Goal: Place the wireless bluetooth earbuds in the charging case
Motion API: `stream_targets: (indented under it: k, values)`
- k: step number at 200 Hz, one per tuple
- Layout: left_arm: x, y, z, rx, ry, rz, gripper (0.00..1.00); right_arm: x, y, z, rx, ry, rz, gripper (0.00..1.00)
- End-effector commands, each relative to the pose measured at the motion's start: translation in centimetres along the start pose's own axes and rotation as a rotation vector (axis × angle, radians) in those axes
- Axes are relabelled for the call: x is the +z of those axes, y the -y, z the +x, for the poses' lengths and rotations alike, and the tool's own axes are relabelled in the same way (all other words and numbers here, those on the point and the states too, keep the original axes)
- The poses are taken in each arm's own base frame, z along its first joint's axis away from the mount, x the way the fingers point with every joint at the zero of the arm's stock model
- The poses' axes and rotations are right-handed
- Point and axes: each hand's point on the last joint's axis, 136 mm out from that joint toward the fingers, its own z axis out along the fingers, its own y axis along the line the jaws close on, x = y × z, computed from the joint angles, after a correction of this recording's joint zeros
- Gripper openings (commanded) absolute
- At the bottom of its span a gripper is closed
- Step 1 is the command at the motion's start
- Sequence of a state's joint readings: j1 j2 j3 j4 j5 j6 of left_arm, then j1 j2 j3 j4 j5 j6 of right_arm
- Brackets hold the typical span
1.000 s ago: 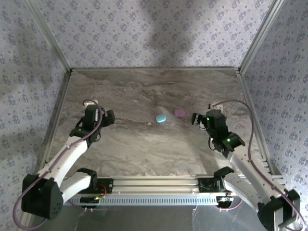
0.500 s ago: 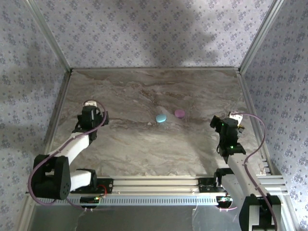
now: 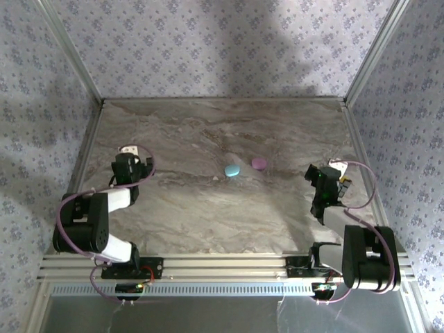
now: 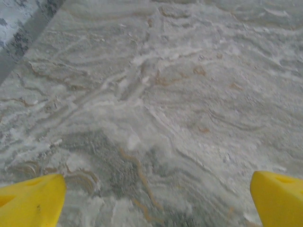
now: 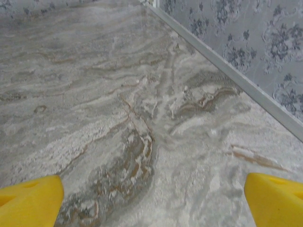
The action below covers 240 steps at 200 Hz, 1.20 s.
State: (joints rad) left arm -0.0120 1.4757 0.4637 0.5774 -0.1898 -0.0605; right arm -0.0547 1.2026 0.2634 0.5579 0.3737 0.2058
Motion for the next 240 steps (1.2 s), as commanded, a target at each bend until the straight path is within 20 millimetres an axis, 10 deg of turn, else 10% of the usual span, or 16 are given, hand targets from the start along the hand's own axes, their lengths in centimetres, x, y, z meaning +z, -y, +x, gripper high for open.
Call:
stream_targets:
  k: [1, 91, 240]
  values:
    - [0.3, 0.4, -2.2, -0.011, 0.091, 0.036, 1.00, 0.6, -0.8, -3.2, 0.000, 0.115, -0.026, 1.00]
    - [-0.1, 2.4, -1.3, 0.039, 0.139, 0.159, 1.00, 2.5, -6.1, -1.6, -0.171, 0.091, -0.218, 1.00]
    - [0.3, 1.5, -1.3, 0.007, 0.119, 0.123, 1.00, 3.5, -6.9, -0.8, -0.206, 0.050, -0.229, 1.00]
